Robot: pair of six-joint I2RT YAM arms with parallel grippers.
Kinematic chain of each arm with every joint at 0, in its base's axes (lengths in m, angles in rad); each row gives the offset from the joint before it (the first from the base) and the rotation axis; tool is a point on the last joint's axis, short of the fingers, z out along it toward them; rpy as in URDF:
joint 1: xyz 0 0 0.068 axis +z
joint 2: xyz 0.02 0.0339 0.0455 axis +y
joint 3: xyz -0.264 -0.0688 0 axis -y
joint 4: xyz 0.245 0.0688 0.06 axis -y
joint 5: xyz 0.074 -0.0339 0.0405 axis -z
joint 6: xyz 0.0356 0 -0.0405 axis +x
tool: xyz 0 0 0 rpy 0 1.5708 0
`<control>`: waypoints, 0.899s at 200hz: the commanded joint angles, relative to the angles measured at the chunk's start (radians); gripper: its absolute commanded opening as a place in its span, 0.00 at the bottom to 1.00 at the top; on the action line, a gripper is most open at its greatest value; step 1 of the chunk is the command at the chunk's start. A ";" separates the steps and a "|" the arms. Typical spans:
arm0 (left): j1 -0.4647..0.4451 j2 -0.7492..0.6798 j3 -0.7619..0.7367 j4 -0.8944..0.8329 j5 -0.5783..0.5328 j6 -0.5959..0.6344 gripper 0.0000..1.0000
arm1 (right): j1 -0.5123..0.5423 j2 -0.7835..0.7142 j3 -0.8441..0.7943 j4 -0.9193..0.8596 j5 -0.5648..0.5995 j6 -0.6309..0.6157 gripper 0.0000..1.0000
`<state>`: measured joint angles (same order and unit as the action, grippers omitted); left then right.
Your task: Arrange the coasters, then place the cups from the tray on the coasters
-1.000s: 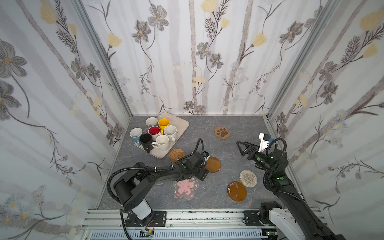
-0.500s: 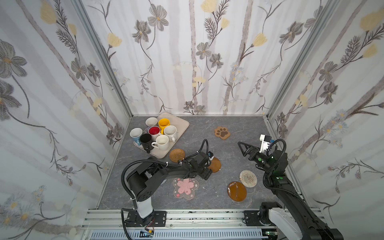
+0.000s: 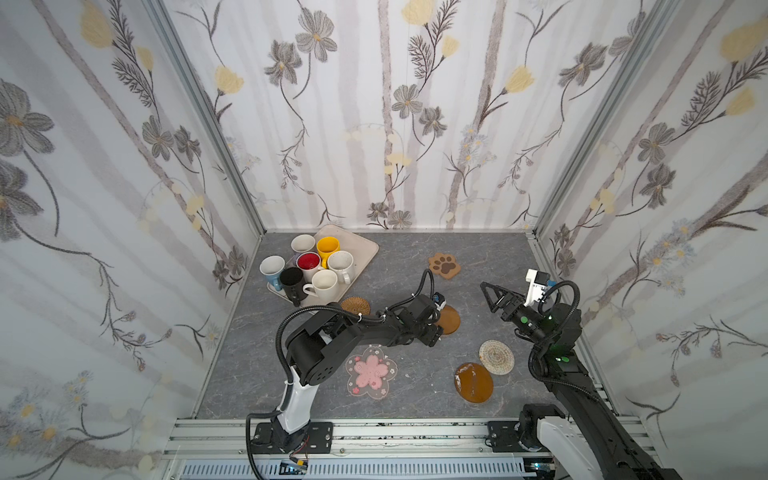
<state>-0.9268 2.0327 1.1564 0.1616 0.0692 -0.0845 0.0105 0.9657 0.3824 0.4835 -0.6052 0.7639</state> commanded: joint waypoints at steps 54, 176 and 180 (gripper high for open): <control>-0.010 0.194 0.271 -0.065 0.026 -0.050 0.70 | -0.036 -0.023 -0.021 -0.062 0.040 0.060 1.00; -0.013 0.394 0.671 -0.063 0.059 -0.094 0.77 | -0.116 0.042 -0.067 -0.181 -0.014 0.191 1.00; -0.012 0.381 0.664 -0.064 0.053 -0.092 0.78 | -0.117 0.042 -0.071 -0.175 -0.014 0.198 1.00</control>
<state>-0.9394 2.4565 1.8164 0.1104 0.1326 -0.1696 -0.1001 0.9989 0.3256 0.2981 -0.5980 0.9039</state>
